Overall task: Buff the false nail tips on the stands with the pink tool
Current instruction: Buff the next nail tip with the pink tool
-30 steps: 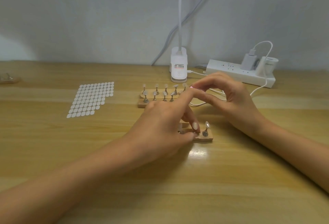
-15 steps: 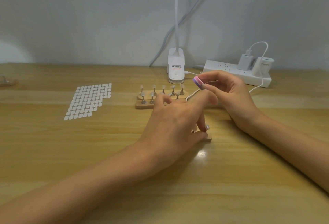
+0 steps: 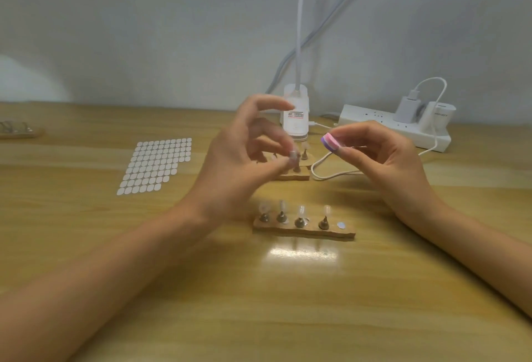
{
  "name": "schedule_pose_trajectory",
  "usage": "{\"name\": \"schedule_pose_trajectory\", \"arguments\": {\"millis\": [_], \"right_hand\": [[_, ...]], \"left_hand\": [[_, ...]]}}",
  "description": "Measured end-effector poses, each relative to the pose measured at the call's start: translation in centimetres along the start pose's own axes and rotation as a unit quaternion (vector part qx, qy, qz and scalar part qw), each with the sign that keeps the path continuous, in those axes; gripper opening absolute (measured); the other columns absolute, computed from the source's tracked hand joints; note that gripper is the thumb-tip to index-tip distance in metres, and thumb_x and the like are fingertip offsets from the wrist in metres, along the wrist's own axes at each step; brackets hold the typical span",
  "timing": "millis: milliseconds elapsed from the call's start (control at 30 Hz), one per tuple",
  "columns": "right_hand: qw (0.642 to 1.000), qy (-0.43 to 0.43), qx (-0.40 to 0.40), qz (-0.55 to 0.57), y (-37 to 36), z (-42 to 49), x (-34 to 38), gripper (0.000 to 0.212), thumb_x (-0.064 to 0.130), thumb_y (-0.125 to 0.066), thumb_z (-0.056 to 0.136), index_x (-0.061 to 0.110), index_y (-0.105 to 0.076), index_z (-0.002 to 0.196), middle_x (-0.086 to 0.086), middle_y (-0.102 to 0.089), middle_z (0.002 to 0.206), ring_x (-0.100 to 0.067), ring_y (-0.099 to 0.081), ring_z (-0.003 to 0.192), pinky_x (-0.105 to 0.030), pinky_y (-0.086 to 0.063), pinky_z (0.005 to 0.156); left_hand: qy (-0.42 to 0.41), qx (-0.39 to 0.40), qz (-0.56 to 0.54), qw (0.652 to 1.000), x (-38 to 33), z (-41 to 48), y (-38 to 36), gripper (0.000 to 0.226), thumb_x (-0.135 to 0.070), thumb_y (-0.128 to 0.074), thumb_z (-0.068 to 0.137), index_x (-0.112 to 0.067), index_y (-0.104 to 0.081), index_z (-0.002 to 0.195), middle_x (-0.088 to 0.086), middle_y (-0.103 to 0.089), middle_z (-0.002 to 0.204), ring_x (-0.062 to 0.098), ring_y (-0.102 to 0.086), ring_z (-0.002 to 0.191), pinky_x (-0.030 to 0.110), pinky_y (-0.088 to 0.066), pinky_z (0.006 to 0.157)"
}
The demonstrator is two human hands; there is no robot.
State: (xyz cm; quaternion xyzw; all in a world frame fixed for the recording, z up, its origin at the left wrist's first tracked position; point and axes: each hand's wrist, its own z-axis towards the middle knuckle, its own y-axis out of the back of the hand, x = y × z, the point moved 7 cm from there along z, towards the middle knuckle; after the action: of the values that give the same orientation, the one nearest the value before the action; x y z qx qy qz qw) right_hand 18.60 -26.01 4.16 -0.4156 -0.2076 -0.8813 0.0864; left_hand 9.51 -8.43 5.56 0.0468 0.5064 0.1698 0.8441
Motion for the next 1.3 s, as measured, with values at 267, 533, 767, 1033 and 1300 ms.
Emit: {"name": "schedule_pose_trajectory", "arguments": {"millis": [267,533,767,1033,1300], "right_hand": [[0.985,0.129,0.053,-0.097,-2.4,-0.6,2.1,0.02,0.02,-0.067,0.089,0.019,-0.07,0.109,-0.006,-0.065,0.105,-0.022,-0.065,0.099,-0.039,-0.057,0.082],[0.964,0.189,0.067,-0.176,-3.2,-0.8,2.8,0.021,0.015,-0.071,0.086,0.006,-0.074,0.105,-0.011,-0.068,0.096,-0.023,-0.065,0.092,-0.04,-0.054,0.082],[0.965,0.187,0.064,-0.17,-3.2,-0.9,3.0,0.021,0.011,-0.072,0.085,0.005,-0.075,0.104,-0.013,-0.069,0.096,-0.023,-0.066,0.092,-0.039,-0.054,0.082],[0.964,0.188,0.048,-0.18,-2.9,-0.8,2.9,0.019,0.009,-0.071,0.086,0.004,-0.075,0.103,-0.012,-0.068,0.098,-0.021,-0.065,0.093,-0.035,-0.054,0.083],[0.972,0.175,0.057,-0.146,-3.1,-0.8,2.8,0.019,0.015,-0.07,0.088,0.011,-0.073,0.105,-0.01,-0.069,0.098,-0.022,-0.065,0.092,-0.038,-0.054,0.082]], "left_hand": [[0.059,0.006,-0.024,0.998,3.3,-0.4,-0.2,0.059,-0.007,-0.083,0.078,-0.024,-0.054,0.126,0.002,-0.078,0.086,0.018,-0.075,0.086,0.057,-0.056,0.087],[0.063,0.014,-0.044,0.997,4.0,-0.3,-0.5,0.06,-0.003,-0.085,0.076,-0.019,-0.055,0.126,0.007,-0.076,0.079,0.021,-0.076,0.082,0.036,-0.06,0.086],[0.061,0.015,-0.037,0.997,4.0,-0.3,-0.5,0.061,-0.006,-0.086,0.076,-0.021,-0.055,0.126,0.007,-0.076,0.079,0.023,-0.076,0.082,0.047,-0.06,0.088],[0.046,0.025,-0.034,0.998,3.9,-0.3,-0.6,0.061,-0.003,-0.085,0.076,-0.02,-0.054,0.126,0.007,-0.077,0.08,0.022,-0.076,0.083,0.043,-0.06,0.088],[0.032,0.027,-0.048,0.998,3.7,-0.4,-0.6,0.061,-0.002,-0.084,0.078,-0.019,-0.053,0.128,0.007,-0.078,0.083,0.02,-0.077,0.083,0.03,-0.06,0.083]]}}
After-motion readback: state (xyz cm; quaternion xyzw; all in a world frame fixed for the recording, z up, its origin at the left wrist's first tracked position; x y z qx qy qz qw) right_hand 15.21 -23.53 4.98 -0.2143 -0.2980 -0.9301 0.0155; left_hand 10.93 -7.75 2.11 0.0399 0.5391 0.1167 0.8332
